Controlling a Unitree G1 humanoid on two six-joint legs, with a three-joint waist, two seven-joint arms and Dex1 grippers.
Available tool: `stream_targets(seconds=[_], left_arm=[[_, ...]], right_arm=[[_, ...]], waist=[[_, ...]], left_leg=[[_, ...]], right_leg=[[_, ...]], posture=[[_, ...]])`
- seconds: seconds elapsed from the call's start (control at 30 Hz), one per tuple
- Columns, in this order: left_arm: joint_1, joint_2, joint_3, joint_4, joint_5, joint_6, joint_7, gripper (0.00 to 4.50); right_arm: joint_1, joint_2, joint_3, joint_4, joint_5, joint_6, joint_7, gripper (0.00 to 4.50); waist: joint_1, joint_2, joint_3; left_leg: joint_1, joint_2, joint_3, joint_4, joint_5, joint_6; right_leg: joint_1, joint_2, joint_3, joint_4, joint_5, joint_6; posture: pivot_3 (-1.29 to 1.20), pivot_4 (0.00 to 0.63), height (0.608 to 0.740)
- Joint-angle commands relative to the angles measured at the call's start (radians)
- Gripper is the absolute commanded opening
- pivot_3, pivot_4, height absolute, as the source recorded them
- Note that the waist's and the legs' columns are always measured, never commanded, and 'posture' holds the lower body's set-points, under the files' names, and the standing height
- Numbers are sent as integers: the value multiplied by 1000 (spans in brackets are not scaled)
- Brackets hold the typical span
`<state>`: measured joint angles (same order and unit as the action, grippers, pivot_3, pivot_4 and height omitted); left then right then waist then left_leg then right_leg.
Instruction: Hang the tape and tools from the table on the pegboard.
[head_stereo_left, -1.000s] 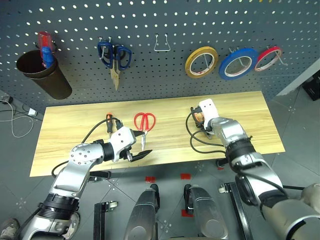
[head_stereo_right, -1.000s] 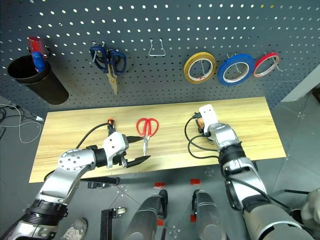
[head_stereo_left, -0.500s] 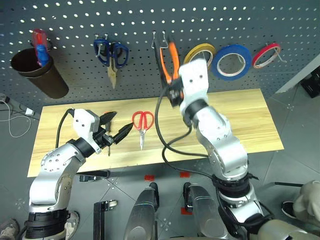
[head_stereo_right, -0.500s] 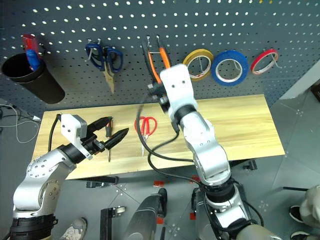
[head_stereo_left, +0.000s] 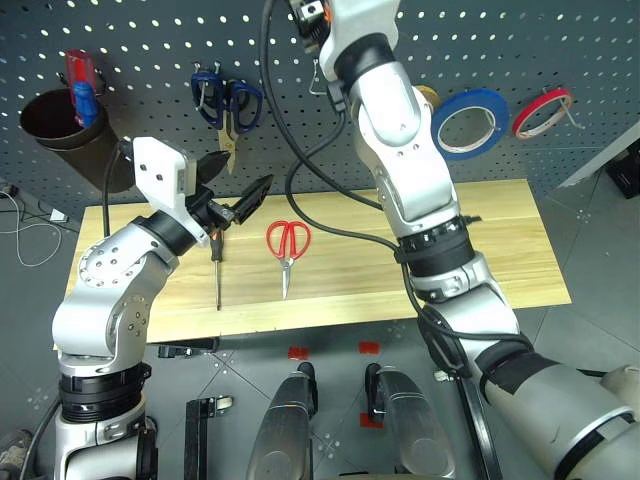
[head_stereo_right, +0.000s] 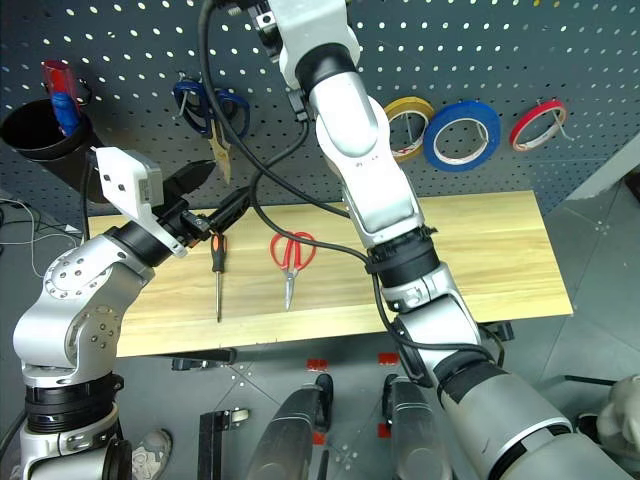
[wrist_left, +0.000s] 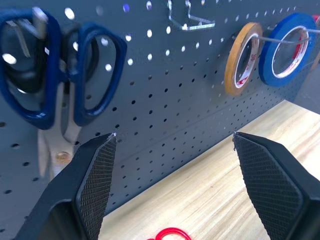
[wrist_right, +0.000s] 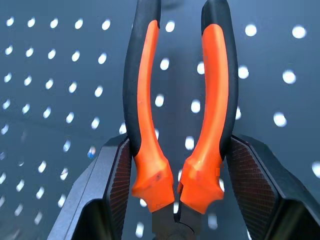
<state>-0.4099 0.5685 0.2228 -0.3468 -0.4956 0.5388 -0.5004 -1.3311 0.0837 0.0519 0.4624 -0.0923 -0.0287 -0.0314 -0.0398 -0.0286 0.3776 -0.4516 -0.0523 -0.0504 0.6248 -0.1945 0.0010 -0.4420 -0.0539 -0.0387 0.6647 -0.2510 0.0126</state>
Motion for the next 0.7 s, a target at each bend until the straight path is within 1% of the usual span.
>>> stream_targets(seconds=[0.03,0.17,0.3,0.57,0.7], left_arm=[[3,5,-9,-26,3,-4,-6,3920],[9,2,-26,-28,11,-8,-10,3920],[6,-5,-36,-21,15,-10,-11,3920],[10,-43,-57,29,56,-61,-3,3920],[7,-60,-66,54,86,-96,5,3920]], right_arm=[[-62,6,-22,77,17,-126,-20,2542],[-46,19,-40,131,27,-160,-39,2542],[18,38,-19,124,11,-163,-49,2542],[137,24,2,154,-33,-182,-73,2542],[149,18,4,149,-38,-171,-87,2542]], waist=[[2,0,0],[7,0,0],[9,0,0],[8,0,0],[8,0,0]], left_leg=[[0,0,0,0,0,0],[0,0,0,1,0,0],[0,0,-1,4,0,0],[0,0,0,4,0,0],[0,0,0,4,0,0]], right_leg=[[0,0,0,-1,0,0],[0,0,0,-1,0,0],[0,0,0,2,0,0],[0,0,1,2,0,0],[0,0,1,2,0,0]], posture=[[38,401,740],[46,406,740],[36,413,740],[25,414,740],[18,418,740]])
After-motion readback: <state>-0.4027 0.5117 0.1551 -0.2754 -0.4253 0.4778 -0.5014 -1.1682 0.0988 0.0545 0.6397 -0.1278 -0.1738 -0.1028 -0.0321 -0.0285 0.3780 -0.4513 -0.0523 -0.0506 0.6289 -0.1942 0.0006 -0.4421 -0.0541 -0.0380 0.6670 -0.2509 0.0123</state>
